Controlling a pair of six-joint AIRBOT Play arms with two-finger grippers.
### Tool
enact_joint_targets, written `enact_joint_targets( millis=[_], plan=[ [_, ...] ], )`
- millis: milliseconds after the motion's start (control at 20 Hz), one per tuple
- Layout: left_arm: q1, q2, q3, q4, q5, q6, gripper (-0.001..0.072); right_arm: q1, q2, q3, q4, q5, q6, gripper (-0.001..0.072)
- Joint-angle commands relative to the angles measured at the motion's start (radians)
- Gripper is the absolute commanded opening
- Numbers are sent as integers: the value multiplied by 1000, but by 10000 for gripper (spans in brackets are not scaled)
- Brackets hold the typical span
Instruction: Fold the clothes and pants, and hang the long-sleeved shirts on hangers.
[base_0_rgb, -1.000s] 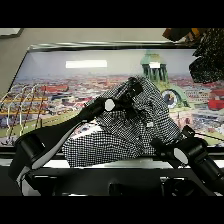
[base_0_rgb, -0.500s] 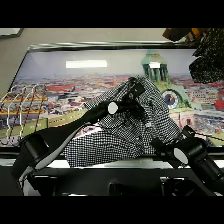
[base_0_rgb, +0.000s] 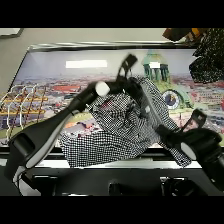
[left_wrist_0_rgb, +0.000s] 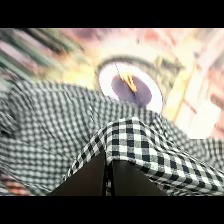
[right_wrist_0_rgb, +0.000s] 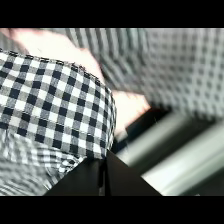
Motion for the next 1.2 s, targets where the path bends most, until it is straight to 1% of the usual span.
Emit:
enact_joint_targets(
  millis=[0, 50, 150, 250, 350, 550, 600, 650, 750, 850, 950, 1000, 1100, 1150],
  plan=[
    [87, 37, 200, 56, -172, -164, 25, 0, -119, 240, -114, -75, -140, 32],
    [108, 68, 203, 56, -161, -183, 25, 0, -193, 337, -121, -88, -204, 32],
    [146, 145, 182, 58, -132, -183, 25, 0, -344, 552, -171, -88, -294, 32],
    [182, 222, 160, 58, -101, -183, 25, 0, -472, 772, -221, -79, -326, 32],
    [219, 292, 156, 61, -69, -183, 25, 0, -564, 964, -259, -85, -335, 32],
    [284, 397, 156, 61, 27, -183, 25, 0, -665, 1247, -275, -137, -423, 32],
    [298, 421, 156, 61, 60, -189, 25, 0, -665, 1282, -285, -169, -430, 31],
    [310, 443, 156, 61, 92, -215, 25, 0, -653, 1305, -294, -206, -428, 31],
    [333, 489, 156, 61, 126, -224, 25, 0, -608, 1309, -295, -267, -412, 32],
    [348, 532, 156, 61, 118, -224, 25, 0, -560, 1309, -292, -324, -414, 32],
    [349, 577, 156, 61, 109, -225, 25, 1, -508, 1309, -290, -380, -437, 32],
    [348, 600, 156, 61, 101, -236, 25, 1, -481, 1309, -288, -394, -440, 32],
    [348, 639, 156, 61, 67, -296, 25, 1, -436, 1309, -277, -401, -450, 32],
    [349, 655, 156, 61, 38, -308, 25, 1, -420, 1309, -268, -405, -466, 32]
  ],
)
